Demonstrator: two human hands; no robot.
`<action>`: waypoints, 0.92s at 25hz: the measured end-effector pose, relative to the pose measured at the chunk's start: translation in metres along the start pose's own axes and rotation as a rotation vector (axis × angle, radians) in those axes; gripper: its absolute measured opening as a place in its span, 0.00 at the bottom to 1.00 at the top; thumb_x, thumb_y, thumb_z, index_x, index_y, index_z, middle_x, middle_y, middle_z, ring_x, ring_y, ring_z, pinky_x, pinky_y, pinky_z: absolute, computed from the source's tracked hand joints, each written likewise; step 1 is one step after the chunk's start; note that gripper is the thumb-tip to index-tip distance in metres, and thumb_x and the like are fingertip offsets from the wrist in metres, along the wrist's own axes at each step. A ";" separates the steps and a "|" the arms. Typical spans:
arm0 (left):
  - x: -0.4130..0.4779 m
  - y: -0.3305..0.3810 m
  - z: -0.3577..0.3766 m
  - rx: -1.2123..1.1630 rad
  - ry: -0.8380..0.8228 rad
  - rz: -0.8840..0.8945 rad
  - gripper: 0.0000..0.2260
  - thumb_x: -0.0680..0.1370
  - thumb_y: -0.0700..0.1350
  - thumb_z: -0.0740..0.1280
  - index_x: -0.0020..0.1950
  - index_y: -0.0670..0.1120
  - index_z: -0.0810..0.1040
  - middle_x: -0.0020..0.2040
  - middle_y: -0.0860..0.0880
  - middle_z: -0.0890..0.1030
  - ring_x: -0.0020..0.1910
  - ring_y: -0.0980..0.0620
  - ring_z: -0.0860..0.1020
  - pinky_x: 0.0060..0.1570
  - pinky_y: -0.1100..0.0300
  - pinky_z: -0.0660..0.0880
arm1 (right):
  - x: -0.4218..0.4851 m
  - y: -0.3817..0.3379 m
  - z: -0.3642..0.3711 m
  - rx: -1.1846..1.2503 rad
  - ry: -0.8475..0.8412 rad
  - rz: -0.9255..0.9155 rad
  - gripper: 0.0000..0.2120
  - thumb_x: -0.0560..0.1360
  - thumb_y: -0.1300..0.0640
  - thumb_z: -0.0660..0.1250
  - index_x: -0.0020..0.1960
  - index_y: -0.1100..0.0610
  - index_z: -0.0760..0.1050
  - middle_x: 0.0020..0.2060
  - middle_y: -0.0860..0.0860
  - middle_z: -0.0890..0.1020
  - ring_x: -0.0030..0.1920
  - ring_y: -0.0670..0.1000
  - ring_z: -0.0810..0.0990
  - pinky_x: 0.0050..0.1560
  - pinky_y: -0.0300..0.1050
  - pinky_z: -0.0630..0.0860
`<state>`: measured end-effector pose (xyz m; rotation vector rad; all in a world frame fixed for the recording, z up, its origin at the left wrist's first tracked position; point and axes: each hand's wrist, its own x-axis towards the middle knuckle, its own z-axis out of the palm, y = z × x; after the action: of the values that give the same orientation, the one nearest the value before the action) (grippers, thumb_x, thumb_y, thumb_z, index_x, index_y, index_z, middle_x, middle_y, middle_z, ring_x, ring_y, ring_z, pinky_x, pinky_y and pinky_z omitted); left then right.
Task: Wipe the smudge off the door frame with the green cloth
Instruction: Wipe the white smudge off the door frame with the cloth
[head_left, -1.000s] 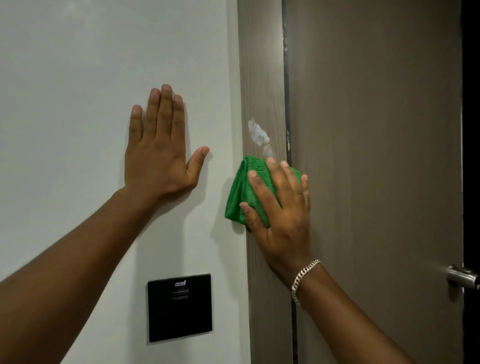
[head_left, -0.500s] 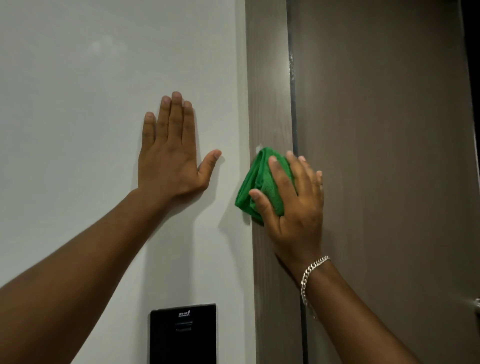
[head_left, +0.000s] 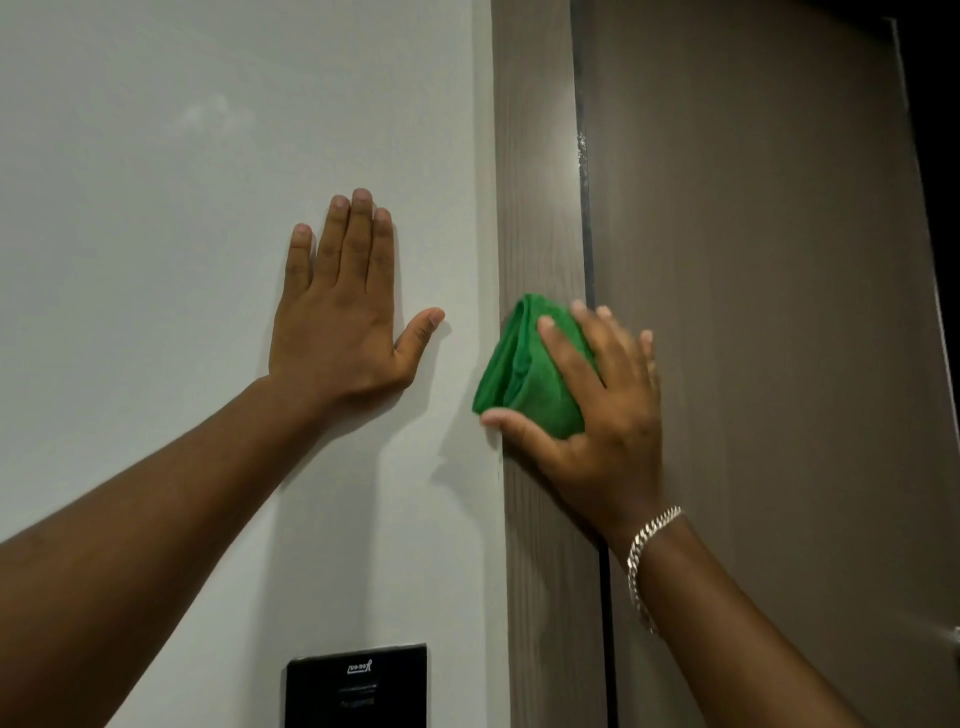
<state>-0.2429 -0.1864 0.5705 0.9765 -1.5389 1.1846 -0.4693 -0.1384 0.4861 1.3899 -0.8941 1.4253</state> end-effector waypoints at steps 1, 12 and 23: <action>0.000 0.000 0.000 0.001 0.001 -0.001 0.40 0.78 0.67 0.42 0.80 0.41 0.39 0.82 0.42 0.41 0.81 0.45 0.40 0.79 0.42 0.45 | 0.017 -0.005 0.002 -0.008 -0.012 0.033 0.40 0.71 0.28 0.63 0.73 0.53 0.69 0.74 0.57 0.70 0.76 0.58 0.65 0.78 0.64 0.55; -0.001 0.001 -0.002 0.004 -0.010 -0.010 0.40 0.78 0.67 0.42 0.80 0.41 0.39 0.82 0.42 0.41 0.81 0.45 0.39 0.79 0.41 0.45 | 0.018 0.001 -0.004 -0.068 -0.043 0.022 0.31 0.78 0.36 0.56 0.73 0.54 0.69 0.75 0.57 0.69 0.77 0.59 0.63 0.79 0.65 0.50; -0.013 -0.001 -0.006 -0.010 -0.047 -0.003 0.39 0.79 0.66 0.43 0.80 0.41 0.39 0.82 0.42 0.41 0.81 0.45 0.39 0.79 0.43 0.44 | 0.018 -0.008 -0.006 -0.270 -0.132 -0.071 0.35 0.79 0.35 0.53 0.77 0.58 0.62 0.77 0.59 0.64 0.79 0.60 0.59 0.79 0.63 0.48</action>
<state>-0.2372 -0.1806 0.5593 1.0061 -1.5786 1.1579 -0.4627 -0.1276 0.5023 1.3074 -1.0686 1.1234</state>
